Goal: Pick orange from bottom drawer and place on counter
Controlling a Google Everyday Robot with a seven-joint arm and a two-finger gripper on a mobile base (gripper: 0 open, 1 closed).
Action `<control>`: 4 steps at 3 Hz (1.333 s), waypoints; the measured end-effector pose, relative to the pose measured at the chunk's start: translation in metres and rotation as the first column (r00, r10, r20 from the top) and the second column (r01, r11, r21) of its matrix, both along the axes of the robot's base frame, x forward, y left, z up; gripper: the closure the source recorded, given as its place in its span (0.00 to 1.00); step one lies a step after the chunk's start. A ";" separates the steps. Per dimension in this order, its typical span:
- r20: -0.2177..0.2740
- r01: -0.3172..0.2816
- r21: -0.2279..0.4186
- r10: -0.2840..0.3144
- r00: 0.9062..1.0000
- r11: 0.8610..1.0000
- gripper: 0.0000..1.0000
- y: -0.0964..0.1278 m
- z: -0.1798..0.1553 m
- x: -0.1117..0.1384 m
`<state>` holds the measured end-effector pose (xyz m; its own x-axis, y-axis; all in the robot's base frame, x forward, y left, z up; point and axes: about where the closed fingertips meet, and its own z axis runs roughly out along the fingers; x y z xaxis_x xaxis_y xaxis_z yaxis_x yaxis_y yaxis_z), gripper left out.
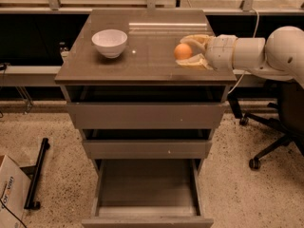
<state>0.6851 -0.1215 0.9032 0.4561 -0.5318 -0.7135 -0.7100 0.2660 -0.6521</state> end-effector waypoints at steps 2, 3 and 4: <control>-0.103 0.034 0.004 -0.034 0.994 0.999 1.00 -0.009 -0.026 0.041; -0.148 0.042 0.006 -0.041 0.988 0.999 0.89 -0.009 -0.037 0.057; -0.209 0.047 0.032 -0.039 0.977 0.998 0.66 -0.008 -0.050 0.070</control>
Offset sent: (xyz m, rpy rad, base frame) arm 0.0661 -0.0203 -0.0393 0.0182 0.1588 -0.0696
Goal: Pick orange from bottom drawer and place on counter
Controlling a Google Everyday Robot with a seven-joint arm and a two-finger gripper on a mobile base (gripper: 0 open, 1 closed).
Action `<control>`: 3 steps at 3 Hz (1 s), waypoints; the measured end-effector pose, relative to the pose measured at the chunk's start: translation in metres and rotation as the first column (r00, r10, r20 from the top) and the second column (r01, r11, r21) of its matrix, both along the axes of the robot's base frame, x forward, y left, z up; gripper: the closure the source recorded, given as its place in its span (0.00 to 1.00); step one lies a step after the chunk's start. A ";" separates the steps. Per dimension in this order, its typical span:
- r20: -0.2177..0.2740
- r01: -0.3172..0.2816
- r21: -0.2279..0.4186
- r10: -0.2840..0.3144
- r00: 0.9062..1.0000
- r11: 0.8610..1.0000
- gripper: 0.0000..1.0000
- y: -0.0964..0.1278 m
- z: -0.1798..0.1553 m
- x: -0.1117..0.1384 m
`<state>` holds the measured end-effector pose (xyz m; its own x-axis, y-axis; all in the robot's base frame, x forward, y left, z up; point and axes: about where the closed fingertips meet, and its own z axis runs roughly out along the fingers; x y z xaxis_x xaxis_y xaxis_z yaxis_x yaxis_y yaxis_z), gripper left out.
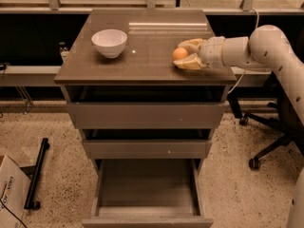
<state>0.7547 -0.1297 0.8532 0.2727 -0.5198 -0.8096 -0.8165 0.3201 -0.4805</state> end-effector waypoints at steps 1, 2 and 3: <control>-0.002 -0.003 0.001 0.003 1.000 1.000 0.42 0.003 -0.001 0.001; -0.003 -0.008 0.002 0.008 1.000 1.000 0.19 0.006 -0.002 0.001; -0.005 -0.013 0.003 0.013 1.000 1.000 0.00 0.009 -0.003 0.001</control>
Offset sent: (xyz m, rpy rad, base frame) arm 0.0005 0.0031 -0.0008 0.0014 0.0018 0.0038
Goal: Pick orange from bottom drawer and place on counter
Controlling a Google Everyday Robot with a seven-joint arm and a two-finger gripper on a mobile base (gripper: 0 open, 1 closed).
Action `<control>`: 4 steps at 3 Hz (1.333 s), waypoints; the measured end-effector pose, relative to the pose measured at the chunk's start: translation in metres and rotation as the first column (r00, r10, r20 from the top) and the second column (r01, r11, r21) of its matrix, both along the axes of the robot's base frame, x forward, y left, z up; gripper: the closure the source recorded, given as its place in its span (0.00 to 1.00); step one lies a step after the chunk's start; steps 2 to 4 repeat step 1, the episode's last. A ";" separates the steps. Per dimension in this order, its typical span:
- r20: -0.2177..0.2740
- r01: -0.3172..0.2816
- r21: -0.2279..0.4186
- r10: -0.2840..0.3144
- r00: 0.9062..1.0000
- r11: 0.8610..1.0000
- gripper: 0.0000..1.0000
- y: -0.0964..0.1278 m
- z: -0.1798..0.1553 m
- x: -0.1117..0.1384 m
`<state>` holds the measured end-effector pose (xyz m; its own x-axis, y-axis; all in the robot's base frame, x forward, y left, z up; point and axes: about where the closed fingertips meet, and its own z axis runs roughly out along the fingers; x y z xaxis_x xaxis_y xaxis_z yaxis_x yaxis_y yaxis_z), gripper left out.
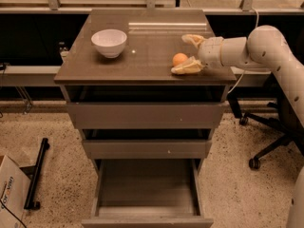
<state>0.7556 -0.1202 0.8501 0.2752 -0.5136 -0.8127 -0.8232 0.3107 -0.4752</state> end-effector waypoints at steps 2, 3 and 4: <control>0.000 0.000 0.000 0.000 1.000 1.000 0.00 0.000 0.000 0.000; 0.000 0.000 0.000 0.000 1.000 1.000 0.00 0.000 0.000 0.000; 0.000 0.000 0.000 0.000 1.000 1.000 0.00 0.000 0.000 0.000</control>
Offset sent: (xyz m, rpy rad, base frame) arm 0.0000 0.0000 0.0000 0.0000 0.0000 0.0000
